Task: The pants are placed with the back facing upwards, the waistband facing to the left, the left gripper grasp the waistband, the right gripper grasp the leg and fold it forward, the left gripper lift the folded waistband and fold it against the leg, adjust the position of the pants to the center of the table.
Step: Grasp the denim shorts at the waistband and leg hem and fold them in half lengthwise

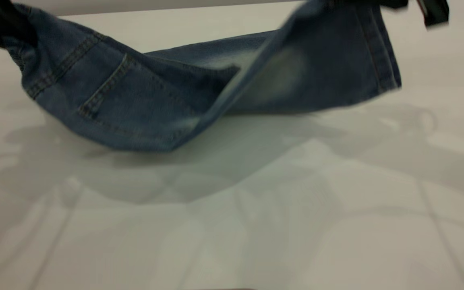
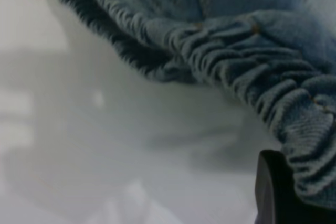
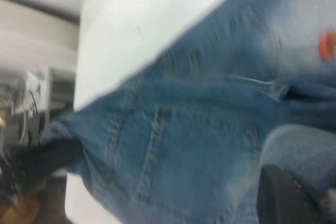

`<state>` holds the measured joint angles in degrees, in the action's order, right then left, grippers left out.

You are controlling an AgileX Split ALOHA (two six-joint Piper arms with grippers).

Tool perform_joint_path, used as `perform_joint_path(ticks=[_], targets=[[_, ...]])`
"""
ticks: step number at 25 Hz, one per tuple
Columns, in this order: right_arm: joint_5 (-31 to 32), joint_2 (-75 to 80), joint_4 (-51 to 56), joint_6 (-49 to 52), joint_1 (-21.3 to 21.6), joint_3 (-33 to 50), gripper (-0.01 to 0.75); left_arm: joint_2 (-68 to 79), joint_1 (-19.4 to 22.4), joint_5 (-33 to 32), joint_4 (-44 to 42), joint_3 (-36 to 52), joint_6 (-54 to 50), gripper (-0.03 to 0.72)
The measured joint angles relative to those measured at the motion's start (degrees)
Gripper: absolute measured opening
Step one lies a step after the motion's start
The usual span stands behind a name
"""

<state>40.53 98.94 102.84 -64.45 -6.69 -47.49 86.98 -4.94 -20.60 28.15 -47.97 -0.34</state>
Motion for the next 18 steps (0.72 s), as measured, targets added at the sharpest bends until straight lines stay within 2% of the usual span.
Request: perform_joint_path(ticks=[8, 18], targets=[[-5.5, 1.4, 0.1, 0.6, 0.0, -7.9, 0.022, 0.4, 0.0, 8.0, 10.1, 0.1, -0.3, 0.097], [-6.3, 12.2, 0.0, 4.2, 0.0, -14.6, 0.022, 9.3, 0.0, 14.9, 29.0, 0.1, -0.3, 0.099]])
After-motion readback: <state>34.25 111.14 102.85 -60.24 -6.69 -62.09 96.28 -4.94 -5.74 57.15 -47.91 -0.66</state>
